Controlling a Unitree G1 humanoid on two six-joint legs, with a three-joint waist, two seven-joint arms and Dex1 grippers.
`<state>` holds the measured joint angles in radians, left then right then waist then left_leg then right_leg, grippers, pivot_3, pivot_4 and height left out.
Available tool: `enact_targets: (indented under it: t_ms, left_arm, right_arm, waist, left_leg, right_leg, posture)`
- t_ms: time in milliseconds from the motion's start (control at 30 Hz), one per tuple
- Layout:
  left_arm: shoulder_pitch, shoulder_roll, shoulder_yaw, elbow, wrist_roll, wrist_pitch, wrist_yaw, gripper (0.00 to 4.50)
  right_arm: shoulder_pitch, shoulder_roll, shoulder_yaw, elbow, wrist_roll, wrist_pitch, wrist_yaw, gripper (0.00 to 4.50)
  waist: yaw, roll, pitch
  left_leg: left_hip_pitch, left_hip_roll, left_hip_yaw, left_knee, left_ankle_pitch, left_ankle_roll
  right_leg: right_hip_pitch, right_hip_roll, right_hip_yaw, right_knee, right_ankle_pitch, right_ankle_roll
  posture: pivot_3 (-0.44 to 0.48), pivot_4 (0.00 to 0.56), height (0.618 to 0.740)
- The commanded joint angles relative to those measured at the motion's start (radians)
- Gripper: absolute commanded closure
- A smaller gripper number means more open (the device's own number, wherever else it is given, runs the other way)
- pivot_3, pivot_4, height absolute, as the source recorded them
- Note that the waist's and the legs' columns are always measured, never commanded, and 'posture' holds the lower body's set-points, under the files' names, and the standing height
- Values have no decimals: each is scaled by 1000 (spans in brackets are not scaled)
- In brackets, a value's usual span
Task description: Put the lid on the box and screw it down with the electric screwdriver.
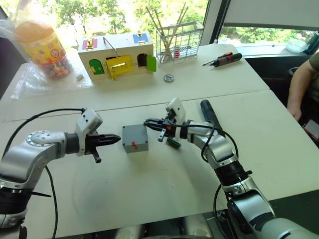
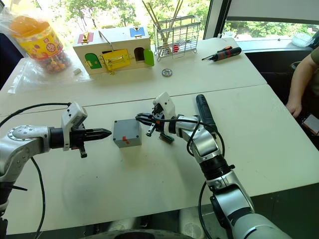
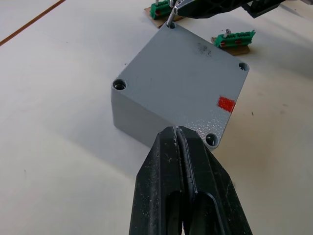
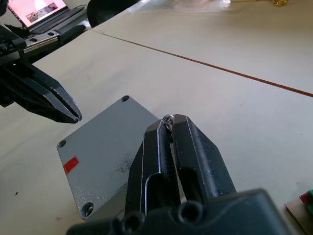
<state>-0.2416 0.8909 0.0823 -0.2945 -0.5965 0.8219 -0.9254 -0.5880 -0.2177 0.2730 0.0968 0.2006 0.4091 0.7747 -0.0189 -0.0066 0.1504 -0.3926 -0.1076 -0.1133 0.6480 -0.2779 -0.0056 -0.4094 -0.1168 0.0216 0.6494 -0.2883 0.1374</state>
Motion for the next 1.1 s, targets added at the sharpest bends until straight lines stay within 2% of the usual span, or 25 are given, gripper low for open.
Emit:
enact_targets:
  t_ms: [33,433,533,700,733,833,967,1100]
  left_arm:
    - [-14,1,0,-5,10,-19,-8,4500]
    - [-14,-5,-7,-9,18,-23,-8,4500]
    - [-11,-5,-3,-6,20,-24,-9,4500]
    - [-10,-5,4,4,23,-30,-8,4500]
    - [-10,-6,4,4,23,-30,-7,4500]
    - [-16,-17,9,4,15,-33,-2,4500]
    - [-59,-55,58,-33,-43,-4,37,4500]
    - [-119,-78,91,-98,-64,-38,57,4500]
  right_arm:
    - [3,3,-7,-48,10,-2,5,4463]
    - [-5,12,14,-13,-11,-9,13,4463]
    - [-8,15,11,-13,-12,-9,14,3556]
    - [-18,16,-6,-32,-2,3,9,954]
    - [-19,16,-12,-43,7,12,9,594]
    - [-19,22,-49,-96,42,74,-19,594]
    - [-43,46,-224,-255,184,357,-167,594]
    - [-100,-36,-383,-373,344,571,-192,594]
  waist:
    - [0,0,0]
    - [0,0,0]
    - [0,0,0]
    - [0,0,0]
    - [0,0,0]
    - [1,0,0]
    - [5,0,0]
    - [8,0,0]
  left_leg:
    - [0,0,0,0,0,0]
    - [0,0,0,0,0,0]
    - [0,0,0,0,0,0]
    - [0,0,0,0,0,0]
    - [0,0,0,0,0,0]
    - [0,0,0,0,0,0]
    - [0,0,0,0,0,0]
    - [-1,0,-1,1,0,0]
  right_leg:
    - [0,0,0,0,0,0]
    - [0,0,0,0,0,0]
    - [0,0,0,0,0,0]
    - [0,0,0,0,0,0]
    - [0,0,0,0,0,0]
    - [0,0,0,0,0,0]
    - [0,0,0,0,0,0]
    - [0,-1,0,0,0,0]
  posture:
    - [0,150,740]
    - [0,150,740]
    - [0,150,740]
    - [0,150,740]
    - [0,150,740]
    - [0,150,740]
    - [0,150,740]
    - [0,150,740]
